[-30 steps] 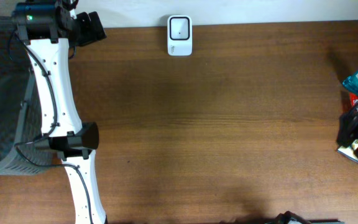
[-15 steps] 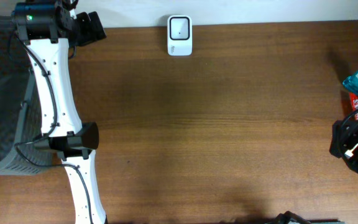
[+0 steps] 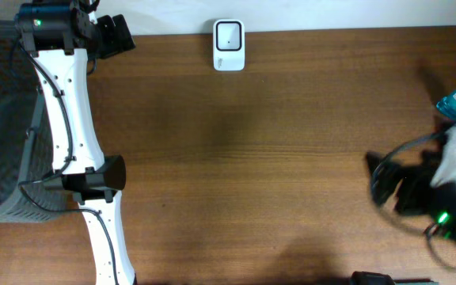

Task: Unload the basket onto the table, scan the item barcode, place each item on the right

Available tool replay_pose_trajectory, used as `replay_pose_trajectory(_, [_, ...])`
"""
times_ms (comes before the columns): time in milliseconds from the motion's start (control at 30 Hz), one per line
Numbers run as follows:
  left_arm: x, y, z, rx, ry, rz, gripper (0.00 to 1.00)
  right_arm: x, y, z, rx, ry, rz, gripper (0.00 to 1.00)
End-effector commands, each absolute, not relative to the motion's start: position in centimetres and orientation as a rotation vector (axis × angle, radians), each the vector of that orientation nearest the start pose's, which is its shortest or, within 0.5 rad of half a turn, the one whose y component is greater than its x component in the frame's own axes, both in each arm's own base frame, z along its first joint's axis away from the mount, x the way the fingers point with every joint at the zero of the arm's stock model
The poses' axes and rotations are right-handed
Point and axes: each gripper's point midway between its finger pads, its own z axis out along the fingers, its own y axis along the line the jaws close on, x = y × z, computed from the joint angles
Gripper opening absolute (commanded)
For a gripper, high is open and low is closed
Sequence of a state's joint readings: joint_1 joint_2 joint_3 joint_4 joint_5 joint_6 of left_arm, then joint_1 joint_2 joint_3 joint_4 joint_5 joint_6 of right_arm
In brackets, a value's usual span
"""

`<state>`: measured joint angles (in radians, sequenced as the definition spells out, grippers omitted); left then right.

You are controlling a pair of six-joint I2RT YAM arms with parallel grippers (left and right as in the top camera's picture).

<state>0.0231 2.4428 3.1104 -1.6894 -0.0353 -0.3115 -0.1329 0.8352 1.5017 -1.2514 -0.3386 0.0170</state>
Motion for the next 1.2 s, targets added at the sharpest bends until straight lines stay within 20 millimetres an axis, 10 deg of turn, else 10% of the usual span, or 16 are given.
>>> replay_pose_trajectory(0, [50.4,2.2,27.8,-0.464,2.537,-0.047,0.99,18.4,5.3,34.7,-0.183,2.021,0.336,0.99])
replay_pose_trajectory(300, [50.4,2.2,27.8,-0.464,2.537,-0.047,0.99,18.0,4.6,22.0,-0.165,2.031,0.279,0.99])
replay_pose_trajectory(1167, [50.3,2.2,27.8,-0.465,2.538,-0.046,0.99,24.5,2.4,18.7,-0.133,1.518,0.085,0.99])
